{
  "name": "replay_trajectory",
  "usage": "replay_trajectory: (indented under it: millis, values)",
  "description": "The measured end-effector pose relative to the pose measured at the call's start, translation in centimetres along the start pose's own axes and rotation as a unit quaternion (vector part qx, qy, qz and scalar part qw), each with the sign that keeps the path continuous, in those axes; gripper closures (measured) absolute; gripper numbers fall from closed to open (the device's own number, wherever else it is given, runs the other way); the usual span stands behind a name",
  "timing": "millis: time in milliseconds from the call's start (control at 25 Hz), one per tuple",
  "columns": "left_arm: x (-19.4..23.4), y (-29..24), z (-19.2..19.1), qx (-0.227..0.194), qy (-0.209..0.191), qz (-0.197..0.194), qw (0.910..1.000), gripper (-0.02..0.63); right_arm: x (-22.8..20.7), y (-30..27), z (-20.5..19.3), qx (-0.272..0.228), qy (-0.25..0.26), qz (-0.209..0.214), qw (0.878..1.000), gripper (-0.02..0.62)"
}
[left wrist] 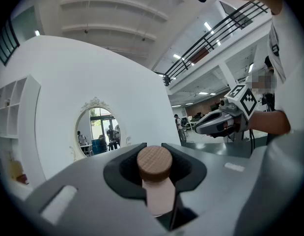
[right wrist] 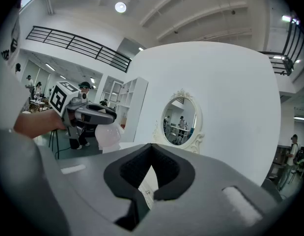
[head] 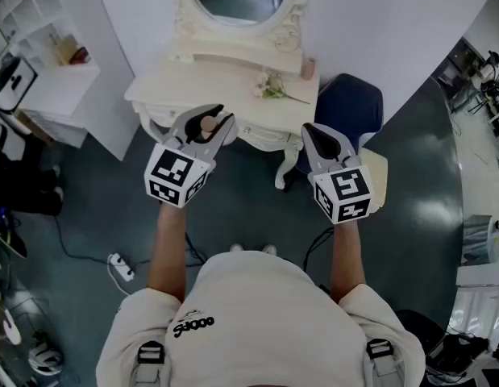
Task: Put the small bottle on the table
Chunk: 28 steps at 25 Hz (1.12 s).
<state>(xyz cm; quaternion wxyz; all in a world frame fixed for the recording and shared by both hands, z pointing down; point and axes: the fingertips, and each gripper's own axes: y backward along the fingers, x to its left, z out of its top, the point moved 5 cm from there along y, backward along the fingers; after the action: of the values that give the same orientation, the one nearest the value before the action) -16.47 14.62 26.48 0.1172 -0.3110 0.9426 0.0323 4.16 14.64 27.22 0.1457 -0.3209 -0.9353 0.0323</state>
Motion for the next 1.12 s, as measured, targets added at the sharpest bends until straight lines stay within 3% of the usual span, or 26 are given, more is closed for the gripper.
replay_trajectory:
  millis: [640,920,1120]
  values:
    - [0.3,0.5,-1.1,-0.012,0.007,-0.037,0.9992,0.494,1.7,0.4,-0.1,-0.006,-0.023,-0.028,0.999,0.592]
    - [-1.0,-2.1,-1.4,-0.012,0.013,-0.071,0.9973,0.494,0.0,1.8,-1.6,0.005,-0.04,-0.058,0.997,0.592]
    - [-1.1,-3.6,-2.1,-0.001,0.011,-0.079,0.9968,0.494,-1.3,0.3,-2.8,0.003,-0.056,-0.051,0.997,0.592]
